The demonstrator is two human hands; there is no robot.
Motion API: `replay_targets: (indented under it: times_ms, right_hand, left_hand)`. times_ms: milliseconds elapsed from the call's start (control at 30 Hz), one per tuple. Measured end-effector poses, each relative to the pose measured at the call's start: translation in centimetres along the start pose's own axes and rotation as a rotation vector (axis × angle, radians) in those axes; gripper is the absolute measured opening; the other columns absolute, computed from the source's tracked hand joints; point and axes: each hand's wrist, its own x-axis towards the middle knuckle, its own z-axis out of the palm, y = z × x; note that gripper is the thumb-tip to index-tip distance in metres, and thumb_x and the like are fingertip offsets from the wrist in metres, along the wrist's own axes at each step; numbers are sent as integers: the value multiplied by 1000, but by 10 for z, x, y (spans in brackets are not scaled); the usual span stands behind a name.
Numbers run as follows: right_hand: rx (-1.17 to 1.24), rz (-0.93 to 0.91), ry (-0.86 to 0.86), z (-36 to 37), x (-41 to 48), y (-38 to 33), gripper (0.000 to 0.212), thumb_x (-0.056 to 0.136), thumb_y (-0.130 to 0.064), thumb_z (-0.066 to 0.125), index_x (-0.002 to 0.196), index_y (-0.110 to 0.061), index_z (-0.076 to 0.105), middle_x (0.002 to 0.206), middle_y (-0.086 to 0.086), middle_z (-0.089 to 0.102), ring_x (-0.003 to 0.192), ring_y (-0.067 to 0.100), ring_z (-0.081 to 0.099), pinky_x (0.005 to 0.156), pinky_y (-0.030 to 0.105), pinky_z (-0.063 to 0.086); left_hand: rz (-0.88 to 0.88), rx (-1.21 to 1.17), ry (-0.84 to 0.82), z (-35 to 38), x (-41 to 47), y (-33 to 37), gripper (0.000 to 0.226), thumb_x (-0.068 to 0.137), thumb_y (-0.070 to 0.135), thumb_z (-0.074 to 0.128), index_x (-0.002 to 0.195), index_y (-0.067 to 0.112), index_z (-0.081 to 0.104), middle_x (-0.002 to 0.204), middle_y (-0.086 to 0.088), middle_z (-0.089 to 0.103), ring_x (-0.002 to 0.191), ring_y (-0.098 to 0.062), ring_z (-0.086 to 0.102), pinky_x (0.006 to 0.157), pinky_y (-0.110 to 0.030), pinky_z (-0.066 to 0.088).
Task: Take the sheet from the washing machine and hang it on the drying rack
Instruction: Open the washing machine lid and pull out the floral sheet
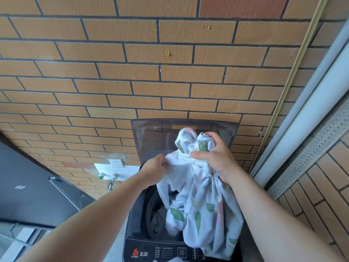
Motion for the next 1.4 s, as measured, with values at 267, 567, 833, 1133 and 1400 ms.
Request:
replay_targets:
  times_ms: [267, 567, 833, 1133, 1400]
  right_hand:
    - [-162, 118, -339, -7, 0, 7, 113, 60, -6, 95, 148, -47, 38, 136, -11, 58, 118, 5, 63, 103, 28, 50]
    - [43, 154, -376, 18, -3, 6, 67, 65, -3, 90, 124, -21, 64, 116, 8, 74, 112, 25, 69, 103, 46, 52]
    - [24, 75, -158, 7, 1, 2, 49, 67, 6, 85, 107, -16, 68, 94, 8, 75, 84, 20, 71, 78, 36, 58]
    - [221, 40, -146, -16, 13, -22, 49, 55, 2, 83, 100, -12, 72, 96, 14, 74, 87, 32, 71, 85, 48, 57]
    - [103, 74, -40, -40, 9, -15, 49, 60, 6, 84, 104, -8, 69, 102, 17, 75, 96, 40, 72, 88, 52, 58]
  left_hand:
    - [354, -54, 190, -54, -1, 63, 18, 95, 8, 51, 99, 14, 67, 83, 5, 65, 80, -19, 58, 62, -20, 36]
    - [318, -289, 141, -55, -2, 85, 15, 89, 12, 54, 98, 22, 62, 89, 11, 66, 78, -8, 59, 67, -20, 47]
    - [194, -282, 59, -45, 2, 55, 48, 68, -1, 62, 112, 16, 52, 98, -1, 62, 86, -21, 61, 68, -39, 53]
    - [132, 109, -233, 16, 14, 4, 23, 92, 31, 64, 77, 14, 61, 83, -2, 66, 89, -24, 65, 75, -31, 48]
    - [127, -88, 92, -12, 18, 31, 29, 104, 26, 44, 78, 15, 39, 69, -1, 50, 65, -22, 45, 53, -32, 31]
